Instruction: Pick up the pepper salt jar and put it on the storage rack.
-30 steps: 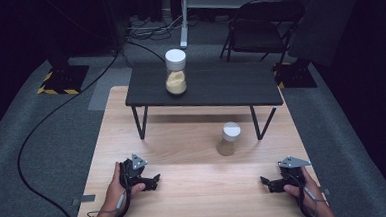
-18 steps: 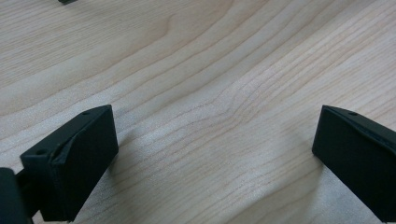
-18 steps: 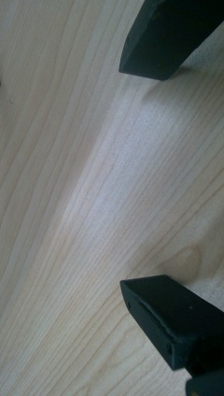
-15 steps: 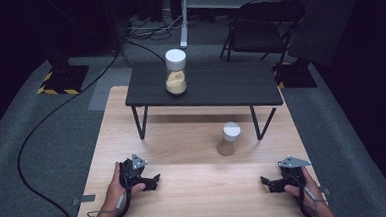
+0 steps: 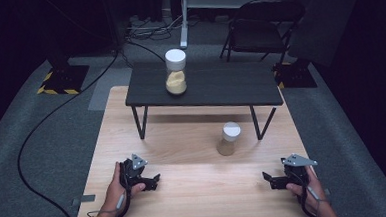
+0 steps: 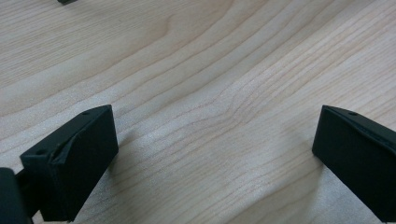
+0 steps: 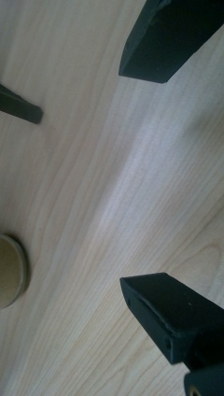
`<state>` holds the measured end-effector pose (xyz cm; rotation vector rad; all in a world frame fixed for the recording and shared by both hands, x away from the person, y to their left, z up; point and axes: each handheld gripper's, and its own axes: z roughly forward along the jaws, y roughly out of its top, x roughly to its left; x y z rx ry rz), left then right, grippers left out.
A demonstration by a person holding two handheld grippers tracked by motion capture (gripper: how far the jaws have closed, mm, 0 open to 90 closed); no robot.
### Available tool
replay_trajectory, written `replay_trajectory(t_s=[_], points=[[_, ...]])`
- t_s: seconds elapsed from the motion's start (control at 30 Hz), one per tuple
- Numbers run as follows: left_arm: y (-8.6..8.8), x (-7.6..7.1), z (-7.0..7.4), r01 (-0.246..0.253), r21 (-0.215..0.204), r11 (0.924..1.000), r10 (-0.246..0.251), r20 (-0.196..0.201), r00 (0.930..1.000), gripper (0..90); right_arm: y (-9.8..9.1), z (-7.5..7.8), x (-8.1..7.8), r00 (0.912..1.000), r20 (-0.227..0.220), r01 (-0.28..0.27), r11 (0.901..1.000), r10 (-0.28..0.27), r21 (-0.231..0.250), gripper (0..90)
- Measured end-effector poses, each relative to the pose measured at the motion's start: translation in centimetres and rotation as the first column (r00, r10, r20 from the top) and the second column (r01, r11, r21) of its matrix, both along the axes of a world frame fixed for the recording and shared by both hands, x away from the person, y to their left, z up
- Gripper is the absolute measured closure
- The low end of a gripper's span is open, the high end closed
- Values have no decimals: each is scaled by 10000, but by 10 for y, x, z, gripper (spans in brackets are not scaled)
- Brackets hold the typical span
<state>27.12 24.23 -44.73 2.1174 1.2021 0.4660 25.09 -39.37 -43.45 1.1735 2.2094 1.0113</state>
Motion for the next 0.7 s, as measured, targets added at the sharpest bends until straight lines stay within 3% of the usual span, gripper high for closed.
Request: replay_trajectory(t_s=[0.33,0.7], points=[[0,0,0,1,-4,10000,-1,4,10000,4,-2,5,-12,9963,846,116,9984,-163,550,11],[0,0,0,1,-5,10000,-1,4,10000,4,0,11,-19,9923,1238,-130,9967,31,796,11]])
